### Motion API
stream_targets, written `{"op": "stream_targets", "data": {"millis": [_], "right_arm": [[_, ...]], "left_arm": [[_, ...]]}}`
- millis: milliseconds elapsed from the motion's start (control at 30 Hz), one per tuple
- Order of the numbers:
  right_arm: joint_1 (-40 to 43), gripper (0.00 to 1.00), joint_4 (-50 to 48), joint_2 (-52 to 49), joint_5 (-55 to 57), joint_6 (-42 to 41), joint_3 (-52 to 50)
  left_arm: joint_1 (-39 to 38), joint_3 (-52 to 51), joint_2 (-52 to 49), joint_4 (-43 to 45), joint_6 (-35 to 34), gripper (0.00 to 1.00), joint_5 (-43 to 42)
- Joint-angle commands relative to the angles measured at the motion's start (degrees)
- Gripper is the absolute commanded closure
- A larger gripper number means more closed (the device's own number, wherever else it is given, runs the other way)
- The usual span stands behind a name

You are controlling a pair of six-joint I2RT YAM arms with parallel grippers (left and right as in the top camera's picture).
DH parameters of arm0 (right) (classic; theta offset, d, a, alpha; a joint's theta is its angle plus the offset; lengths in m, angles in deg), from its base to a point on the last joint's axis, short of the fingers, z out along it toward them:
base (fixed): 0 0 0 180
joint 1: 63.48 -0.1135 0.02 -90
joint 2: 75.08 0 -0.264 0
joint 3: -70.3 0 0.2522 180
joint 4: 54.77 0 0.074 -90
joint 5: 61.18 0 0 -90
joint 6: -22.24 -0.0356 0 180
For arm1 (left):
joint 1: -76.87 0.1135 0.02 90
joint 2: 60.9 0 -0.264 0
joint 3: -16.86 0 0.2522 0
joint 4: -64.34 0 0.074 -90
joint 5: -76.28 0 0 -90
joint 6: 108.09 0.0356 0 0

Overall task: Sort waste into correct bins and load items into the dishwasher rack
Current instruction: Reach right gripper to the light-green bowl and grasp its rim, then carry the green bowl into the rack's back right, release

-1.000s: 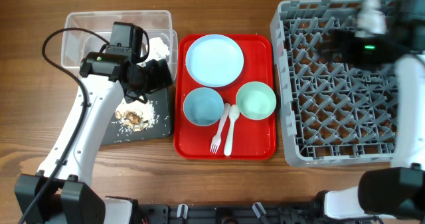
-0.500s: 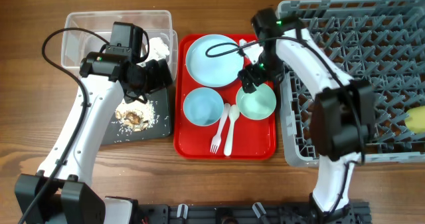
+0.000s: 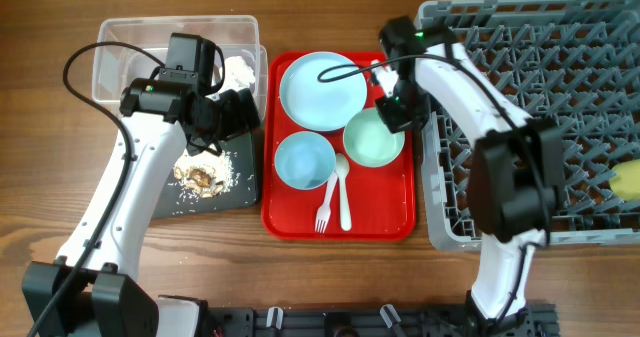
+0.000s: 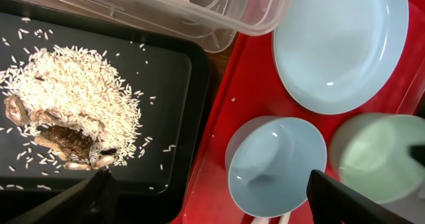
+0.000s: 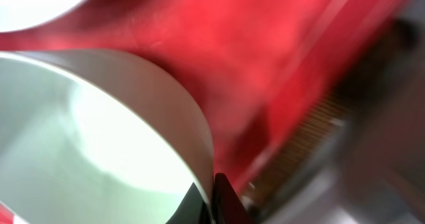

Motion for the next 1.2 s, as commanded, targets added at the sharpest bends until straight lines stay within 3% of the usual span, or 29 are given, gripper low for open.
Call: {"op": "stream_targets", "data": {"millis": [0,100,200,300,433,733,1033,1167], "right_arm": [[2.0,0.96,-1.7,13.5,2.4,-0.9,0.4],[6.4,0.96,-7.7,25.0,10.8,-1.1,0.4],[11.4,0.95,-12.6,28.8,25.0,-3.0,0.4],[15.7,0.96,-17.2,28.3,40.3,-6.1,0.3],[21.5,0.96,-33.9,25.8,56.6,-2.1,0.3],[33.3,0.96,-53.5,7.6,69.9,9.8,0.3],[37.5,0.96,-55.6,-2.6,69.0,10.9,0.3],[37.0,0.96,-52.8,-3.8,66.5,5.8,0.2]], "left_arm": [[0.0,0.0,0.9,-0.1,0.6,0.08,0.5],[0.0,0.0,0.9,-0.1,0.7,0.05,0.6],[0.0,0.0,0.9,-0.1,0.7,0.04,0.5],[0.0,0.0,0.9,0.0,0.7,0.03,0.5],[0.0,0.0,0.9,0.0,0.7,0.03,0.6],[0.0,0.0,0.9,0.0,0.6,0.03,0.5],[0.0,0.0,0.9,0.0,0.6,0.03,0.5],[0.0,0.0,0.9,0.0,0.4,0.03,0.5]]}}
